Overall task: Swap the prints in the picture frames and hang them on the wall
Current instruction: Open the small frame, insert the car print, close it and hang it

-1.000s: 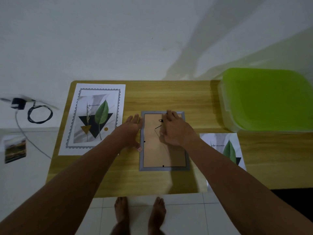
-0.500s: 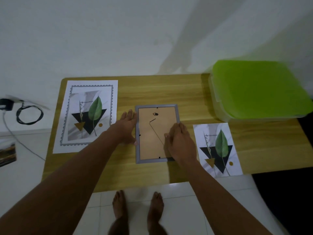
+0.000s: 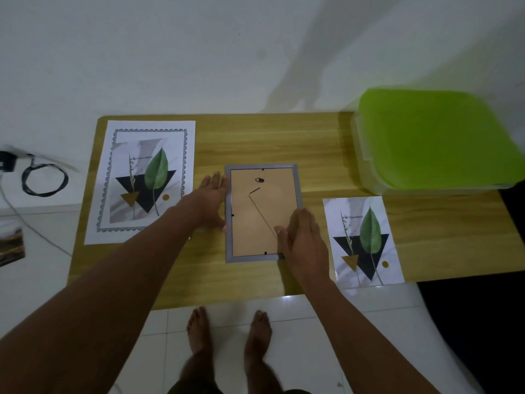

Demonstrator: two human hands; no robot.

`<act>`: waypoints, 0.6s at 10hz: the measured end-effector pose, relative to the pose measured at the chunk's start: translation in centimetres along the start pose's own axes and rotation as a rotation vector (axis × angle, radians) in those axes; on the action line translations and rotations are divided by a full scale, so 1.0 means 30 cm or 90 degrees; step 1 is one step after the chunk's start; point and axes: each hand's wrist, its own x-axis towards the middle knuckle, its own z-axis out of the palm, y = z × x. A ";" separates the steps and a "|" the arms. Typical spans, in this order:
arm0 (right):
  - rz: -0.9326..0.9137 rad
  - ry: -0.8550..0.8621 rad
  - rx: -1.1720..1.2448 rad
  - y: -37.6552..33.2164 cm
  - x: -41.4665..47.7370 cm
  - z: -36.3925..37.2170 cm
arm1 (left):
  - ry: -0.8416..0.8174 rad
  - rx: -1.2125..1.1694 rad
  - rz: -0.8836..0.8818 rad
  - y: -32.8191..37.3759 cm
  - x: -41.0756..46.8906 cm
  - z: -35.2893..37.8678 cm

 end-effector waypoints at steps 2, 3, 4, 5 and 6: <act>-0.028 -0.022 -0.057 -0.003 0.011 -0.014 | -0.003 0.003 -0.002 0.003 0.001 -0.005; -0.043 -0.036 -0.075 -0.003 0.018 -0.019 | -0.003 0.011 -0.005 0.008 0.006 -0.004; -0.057 -0.042 -0.087 0.001 0.024 -0.020 | -0.001 0.015 -0.009 0.009 0.006 -0.003; -0.062 -0.046 -0.101 0.000 0.027 -0.021 | 0.001 0.013 -0.008 0.007 0.006 -0.001; -0.074 -0.058 -0.143 -0.001 0.031 -0.025 | 0.004 0.017 -0.007 0.009 0.005 -0.001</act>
